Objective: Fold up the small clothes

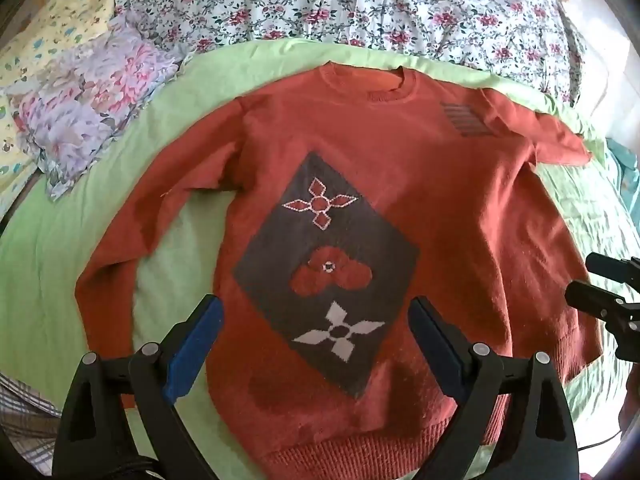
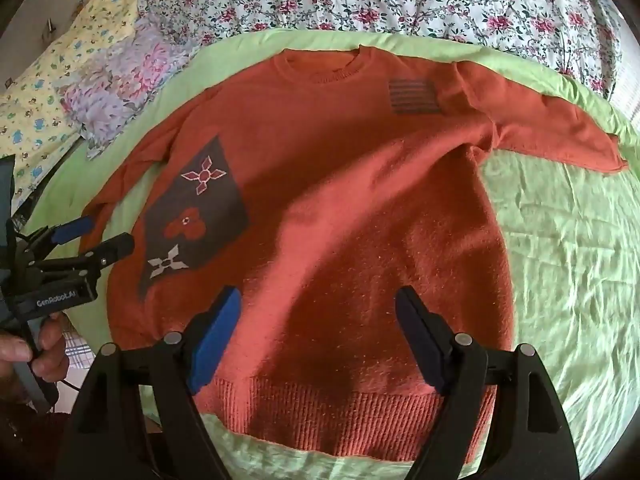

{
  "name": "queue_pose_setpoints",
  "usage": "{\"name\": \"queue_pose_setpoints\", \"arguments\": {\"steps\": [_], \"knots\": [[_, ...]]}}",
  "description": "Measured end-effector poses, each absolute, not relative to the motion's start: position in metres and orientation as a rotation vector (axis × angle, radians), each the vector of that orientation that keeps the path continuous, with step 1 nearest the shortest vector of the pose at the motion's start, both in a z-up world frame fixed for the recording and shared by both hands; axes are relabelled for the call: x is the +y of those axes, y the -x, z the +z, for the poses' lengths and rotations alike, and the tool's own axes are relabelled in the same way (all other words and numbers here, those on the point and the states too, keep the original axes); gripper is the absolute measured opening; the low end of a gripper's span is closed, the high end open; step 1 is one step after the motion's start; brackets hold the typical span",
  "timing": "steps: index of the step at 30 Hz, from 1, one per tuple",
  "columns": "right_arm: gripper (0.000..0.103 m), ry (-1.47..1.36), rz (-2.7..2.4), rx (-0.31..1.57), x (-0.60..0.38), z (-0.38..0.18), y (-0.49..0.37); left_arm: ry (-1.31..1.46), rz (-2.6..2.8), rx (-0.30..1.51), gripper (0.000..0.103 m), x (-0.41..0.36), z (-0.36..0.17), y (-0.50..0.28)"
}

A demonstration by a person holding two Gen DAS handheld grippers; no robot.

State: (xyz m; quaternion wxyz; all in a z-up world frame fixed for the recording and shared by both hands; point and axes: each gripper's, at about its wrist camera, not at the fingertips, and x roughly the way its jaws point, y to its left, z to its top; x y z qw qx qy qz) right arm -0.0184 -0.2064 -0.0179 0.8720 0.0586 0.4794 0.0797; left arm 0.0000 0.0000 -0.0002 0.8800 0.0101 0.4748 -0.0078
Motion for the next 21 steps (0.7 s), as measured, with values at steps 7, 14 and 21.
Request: {"name": "queue_pose_setpoints", "arguments": {"steps": [7,14,21], "knots": [[0.080,-0.123,0.167,1.001,-0.210,-0.018,0.020,-0.029,-0.030,0.989,0.094,-0.010,-0.003,-0.008],[0.080,-0.135,0.169,1.000,-0.215,-0.019,0.022,-0.032,-0.031,0.989,0.094,-0.014,0.002,-0.004],[0.080,-0.148,0.178,0.997,-0.215,-0.021,0.023,-0.033,-0.030,0.975,0.094,-0.016,0.003,0.000]]}}
